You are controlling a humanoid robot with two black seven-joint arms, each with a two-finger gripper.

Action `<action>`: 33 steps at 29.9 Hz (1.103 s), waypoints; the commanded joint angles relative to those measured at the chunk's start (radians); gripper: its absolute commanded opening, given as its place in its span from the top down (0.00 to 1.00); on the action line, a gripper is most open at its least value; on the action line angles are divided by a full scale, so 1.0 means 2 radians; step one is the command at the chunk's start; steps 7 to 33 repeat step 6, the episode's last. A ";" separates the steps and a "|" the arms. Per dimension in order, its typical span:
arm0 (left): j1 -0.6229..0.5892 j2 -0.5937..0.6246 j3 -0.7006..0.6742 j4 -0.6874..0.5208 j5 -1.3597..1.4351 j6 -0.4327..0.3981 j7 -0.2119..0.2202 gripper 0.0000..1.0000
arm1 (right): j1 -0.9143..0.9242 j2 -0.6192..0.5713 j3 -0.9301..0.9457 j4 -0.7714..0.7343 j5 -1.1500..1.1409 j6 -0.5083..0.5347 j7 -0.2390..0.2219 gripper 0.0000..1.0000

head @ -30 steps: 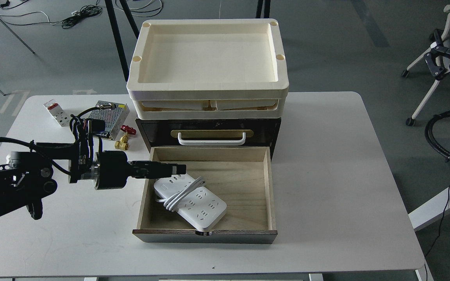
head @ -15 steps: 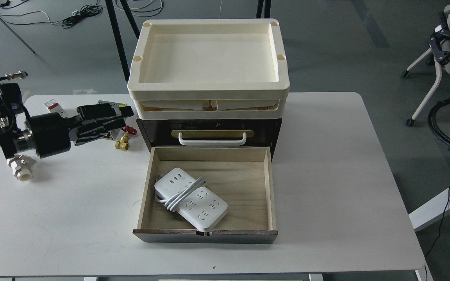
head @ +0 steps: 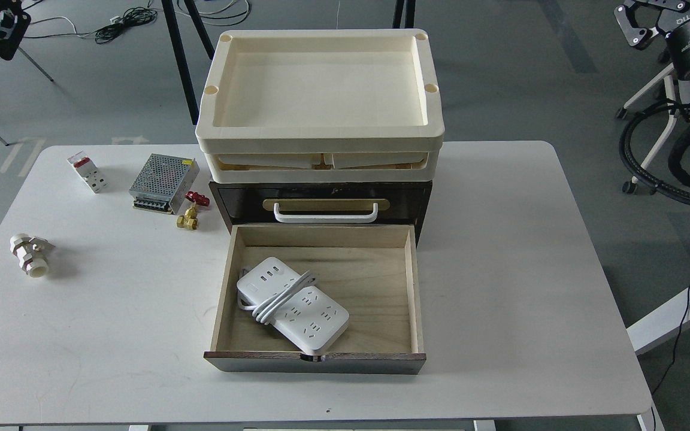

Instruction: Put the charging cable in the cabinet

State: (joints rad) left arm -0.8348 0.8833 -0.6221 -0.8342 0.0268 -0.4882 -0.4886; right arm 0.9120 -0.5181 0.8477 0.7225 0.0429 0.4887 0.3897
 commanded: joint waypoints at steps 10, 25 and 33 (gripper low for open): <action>-0.003 -0.086 -0.026 0.093 -0.009 0.000 0.000 0.26 | 0.002 0.021 0.009 0.002 0.002 0.000 0.003 0.01; -0.003 -0.086 -0.026 0.093 -0.009 0.000 0.000 0.26 | 0.002 0.021 0.009 0.002 0.002 0.000 0.003 0.01; -0.003 -0.086 -0.026 0.093 -0.009 0.000 0.000 0.26 | 0.002 0.021 0.009 0.002 0.002 0.000 0.003 0.01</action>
